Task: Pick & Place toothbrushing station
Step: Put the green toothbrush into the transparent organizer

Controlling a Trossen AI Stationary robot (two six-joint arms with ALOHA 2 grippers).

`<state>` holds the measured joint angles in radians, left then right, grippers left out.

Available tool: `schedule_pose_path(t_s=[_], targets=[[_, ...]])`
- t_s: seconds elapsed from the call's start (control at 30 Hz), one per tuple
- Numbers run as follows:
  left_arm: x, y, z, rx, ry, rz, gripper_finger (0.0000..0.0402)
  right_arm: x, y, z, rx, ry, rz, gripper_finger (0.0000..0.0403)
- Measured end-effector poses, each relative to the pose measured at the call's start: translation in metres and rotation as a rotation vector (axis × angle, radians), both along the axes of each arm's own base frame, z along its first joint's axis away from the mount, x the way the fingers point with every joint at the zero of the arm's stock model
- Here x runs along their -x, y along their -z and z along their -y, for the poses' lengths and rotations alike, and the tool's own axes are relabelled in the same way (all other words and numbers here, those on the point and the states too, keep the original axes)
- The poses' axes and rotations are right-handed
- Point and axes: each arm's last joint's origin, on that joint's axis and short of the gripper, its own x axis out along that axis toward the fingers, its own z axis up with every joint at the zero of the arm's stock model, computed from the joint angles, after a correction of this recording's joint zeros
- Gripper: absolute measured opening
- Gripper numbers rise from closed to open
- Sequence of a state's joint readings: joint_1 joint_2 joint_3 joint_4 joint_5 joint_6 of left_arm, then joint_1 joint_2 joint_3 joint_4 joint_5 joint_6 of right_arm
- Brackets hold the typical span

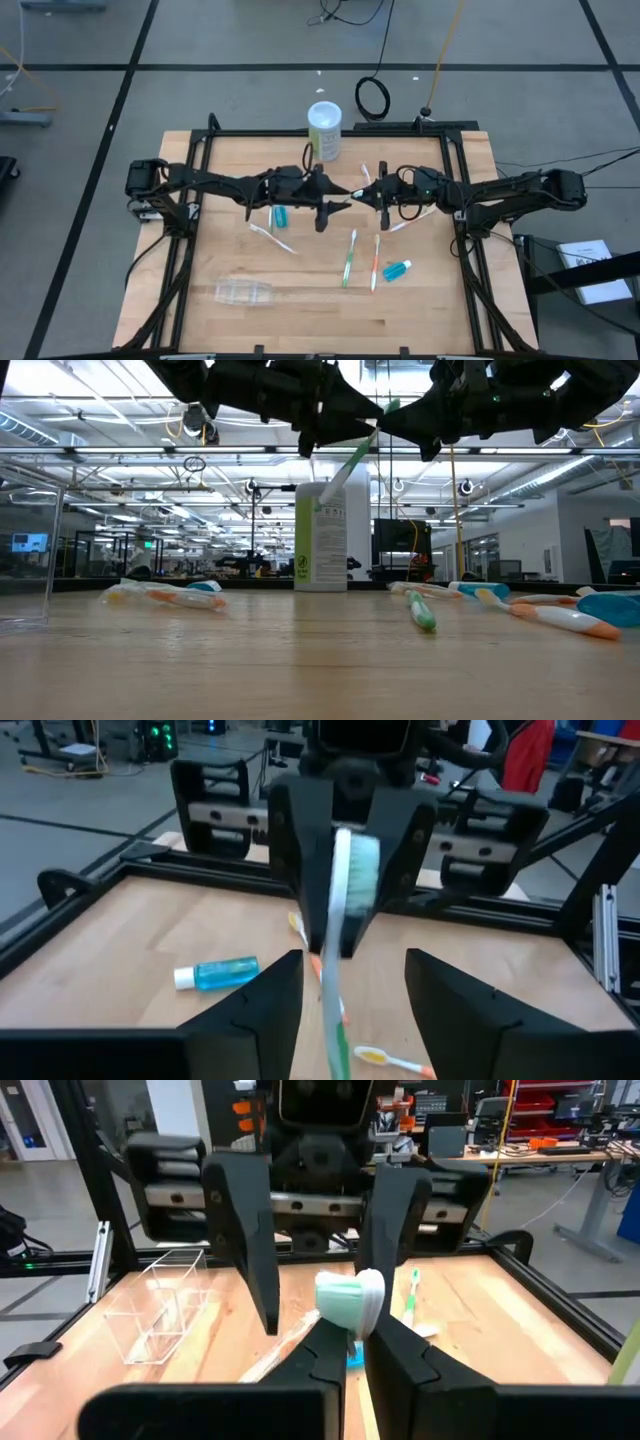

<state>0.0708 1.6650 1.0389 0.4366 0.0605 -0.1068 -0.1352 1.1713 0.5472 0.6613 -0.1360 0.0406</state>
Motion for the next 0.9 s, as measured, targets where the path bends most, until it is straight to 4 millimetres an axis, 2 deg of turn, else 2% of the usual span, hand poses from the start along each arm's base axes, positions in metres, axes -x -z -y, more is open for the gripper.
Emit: schedule_pose_path(t_s=[0.1,0.27,0.37,0.73,0.8,0.9], targets=[[-0.006,-0.001,0.0,0.005,0.011,-0.008,0.0168,0.0,-0.001,0.0,0.001,0.0,0.007,0.0013],[-0.023,0.013,0.0,0.024,0.05,-0.053,0.0159,0.0,-0.001,0.0,0.003,-0.004,0.013,0.0013],[-0.028,0.014,-0.002,0.022,0.049,-0.065,0.0159,0.0,0.0,-0.002,0.009,-0.008,0.004,0.0013],[-0.026,0.013,-0.013,0.026,0.019,-0.073,0.0156,0.0,0.0,-0.002,0.019,-0.01,0.0,0.0013],[-0.026,0.013,-0.014,0.029,0.016,-0.075,0.0144,0.0,0.0,-0.002,0.018,-0.01,-0.003,0.0013],[-0.026,0.013,-0.016,0.032,0.021,-0.076,0.0105,0.0,0.001,-0.002,0.017,-0.01,-0.012,0.0013]])
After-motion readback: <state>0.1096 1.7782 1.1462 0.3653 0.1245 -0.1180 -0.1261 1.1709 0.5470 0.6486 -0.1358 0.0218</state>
